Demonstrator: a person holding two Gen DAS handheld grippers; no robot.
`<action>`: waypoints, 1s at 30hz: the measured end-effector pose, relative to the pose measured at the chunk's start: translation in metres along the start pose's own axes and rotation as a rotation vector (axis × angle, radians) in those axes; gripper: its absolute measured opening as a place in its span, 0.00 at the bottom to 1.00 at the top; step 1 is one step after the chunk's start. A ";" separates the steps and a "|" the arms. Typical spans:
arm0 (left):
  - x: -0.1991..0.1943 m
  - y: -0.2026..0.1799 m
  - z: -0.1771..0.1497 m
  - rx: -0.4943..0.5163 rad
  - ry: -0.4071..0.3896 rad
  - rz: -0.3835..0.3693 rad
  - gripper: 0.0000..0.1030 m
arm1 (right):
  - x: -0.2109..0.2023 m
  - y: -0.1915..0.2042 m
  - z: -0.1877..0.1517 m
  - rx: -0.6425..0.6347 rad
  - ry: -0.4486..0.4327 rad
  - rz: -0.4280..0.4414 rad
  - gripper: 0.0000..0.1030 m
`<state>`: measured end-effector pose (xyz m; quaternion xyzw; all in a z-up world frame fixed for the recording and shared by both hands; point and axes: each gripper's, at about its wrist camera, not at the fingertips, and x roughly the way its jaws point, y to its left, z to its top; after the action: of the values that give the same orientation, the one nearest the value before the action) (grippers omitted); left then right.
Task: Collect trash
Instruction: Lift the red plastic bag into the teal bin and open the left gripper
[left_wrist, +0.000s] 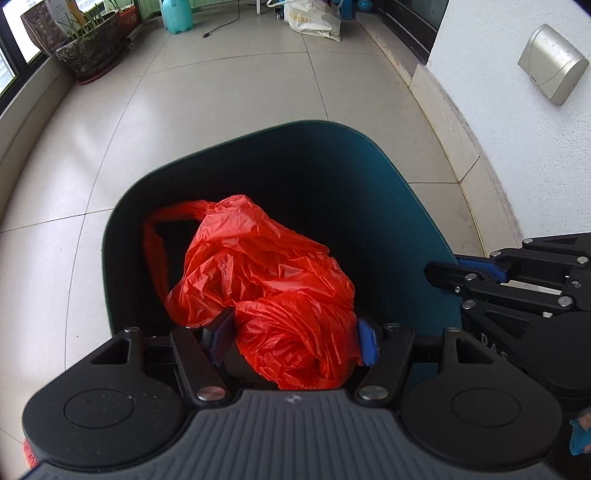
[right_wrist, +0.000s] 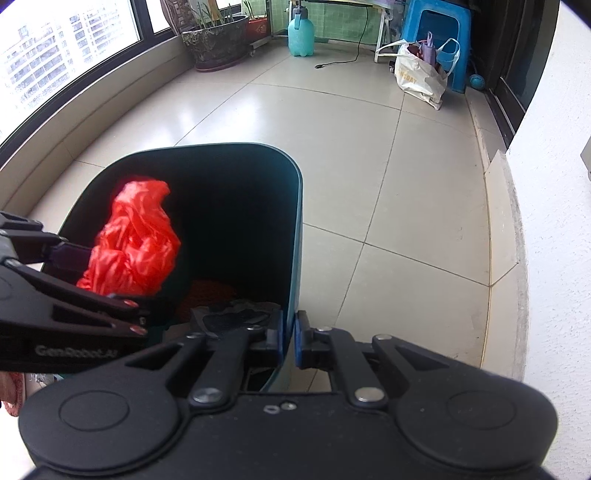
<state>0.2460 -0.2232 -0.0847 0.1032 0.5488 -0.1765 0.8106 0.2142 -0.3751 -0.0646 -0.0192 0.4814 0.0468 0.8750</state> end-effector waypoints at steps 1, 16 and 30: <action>0.007 0.001 -0.001 -0.007 0.013 -0.001 0.63 | 0.000 0.000 0.000 0.000 0.000 0.001 0.05; 0.049 0.010 -0.016 -0.013 0.120 -0.060 0.65 | -0.001 0.000 0.001 0.003 0.002 0.007 0.05; 0.021 0.032 -0.036 -0.052 0.041 -0.098 0.71 | 0.001 0.000 0.002 -0.004 0.007 -0.002 0.05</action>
<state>0.2350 -0.1841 -0.1188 0.0589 0.5741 -0.1996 0.7919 0.2160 -0.3744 -0.0642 -0.0216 0.4846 0.0467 0.8732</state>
